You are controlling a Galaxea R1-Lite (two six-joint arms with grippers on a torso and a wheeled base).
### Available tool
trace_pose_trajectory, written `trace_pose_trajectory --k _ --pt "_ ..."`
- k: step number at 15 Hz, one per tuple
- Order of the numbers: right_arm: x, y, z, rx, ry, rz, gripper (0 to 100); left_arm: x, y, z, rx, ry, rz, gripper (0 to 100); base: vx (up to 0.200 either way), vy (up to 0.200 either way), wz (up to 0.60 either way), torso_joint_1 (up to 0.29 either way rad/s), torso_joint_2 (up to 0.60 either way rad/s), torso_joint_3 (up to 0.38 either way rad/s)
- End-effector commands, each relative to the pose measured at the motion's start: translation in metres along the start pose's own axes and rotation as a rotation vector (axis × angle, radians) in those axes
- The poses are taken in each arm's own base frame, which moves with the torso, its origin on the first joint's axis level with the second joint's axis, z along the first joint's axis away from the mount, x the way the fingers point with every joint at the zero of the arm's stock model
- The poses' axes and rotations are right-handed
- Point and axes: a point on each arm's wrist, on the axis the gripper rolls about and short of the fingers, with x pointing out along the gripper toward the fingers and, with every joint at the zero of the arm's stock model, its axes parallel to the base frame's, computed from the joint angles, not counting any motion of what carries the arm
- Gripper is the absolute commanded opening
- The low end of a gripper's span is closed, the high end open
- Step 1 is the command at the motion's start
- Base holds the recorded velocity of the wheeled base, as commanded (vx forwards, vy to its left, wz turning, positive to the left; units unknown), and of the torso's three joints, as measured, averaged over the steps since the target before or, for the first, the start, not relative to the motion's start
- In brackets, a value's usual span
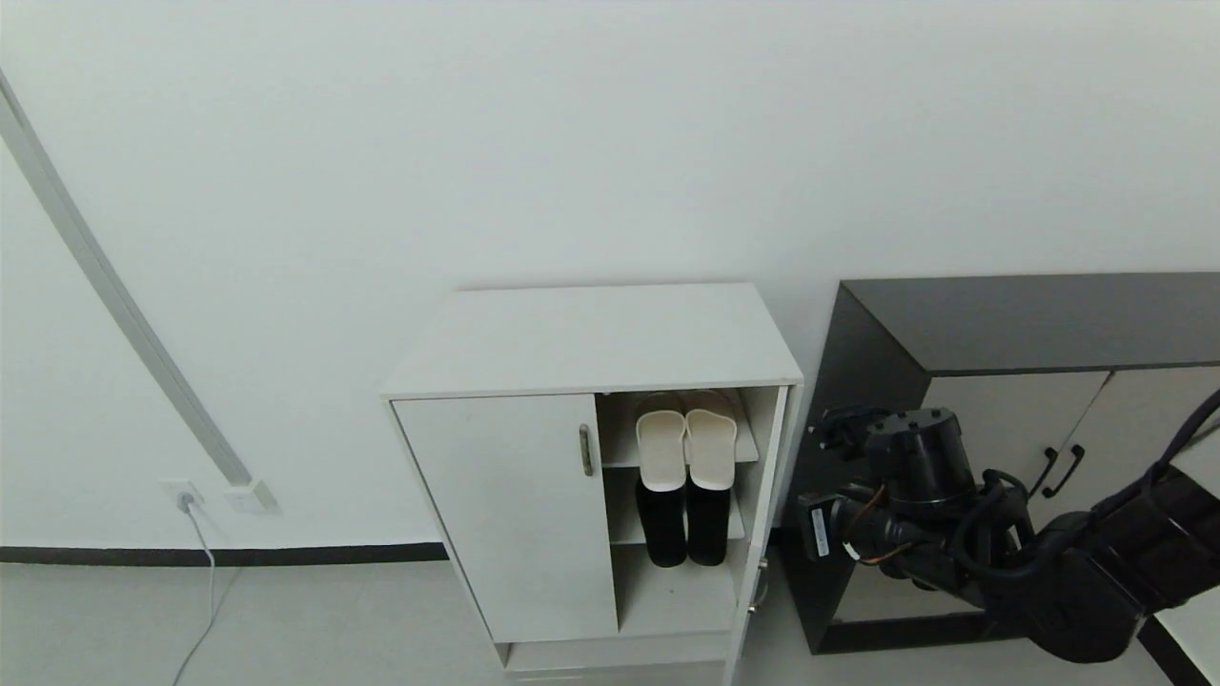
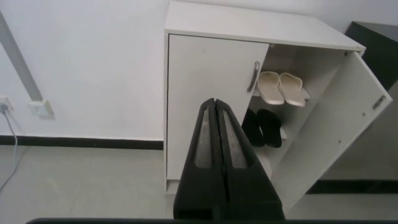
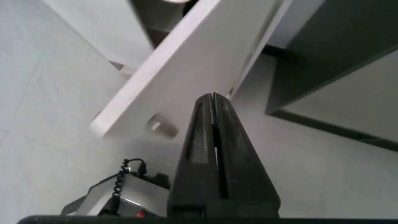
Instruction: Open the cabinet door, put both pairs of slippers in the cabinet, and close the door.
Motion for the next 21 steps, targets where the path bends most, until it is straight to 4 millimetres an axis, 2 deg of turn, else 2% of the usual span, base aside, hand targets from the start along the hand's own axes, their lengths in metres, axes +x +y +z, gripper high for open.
trace_pose_trajectory --k 1,10,16,21 --pt "0.008 0.006 -0.008 -0.015 0.023 0.013 0 0.000 0.000 0.000 0.000 0.001 0.001 0 0.000 0.000 0.00 0.000 0.00 0.000" --pt "0.057 0.022 -0.003 -0.013 -0.012 0.028 0 0.000 0.000 0.000 -0.002 0.001 0.001 0 0.000 0.000 0.00 0.000 0.00 0.000" --pt "0.091 0.027 0.017 0.001 -0.088 0.032 0 0.000 0.000 0.000 -0.002 0.001 0.001 0 0.000 0.000 0.00 0.000 0.00 0.000" --pt "0.118 0.030 0.026 0.010 -0.137 0.033 0 0.000 0.000 0.000 -0.003 0.000 0.003 0 0.000 0.000 0.00 0.000 0.00 0.000"
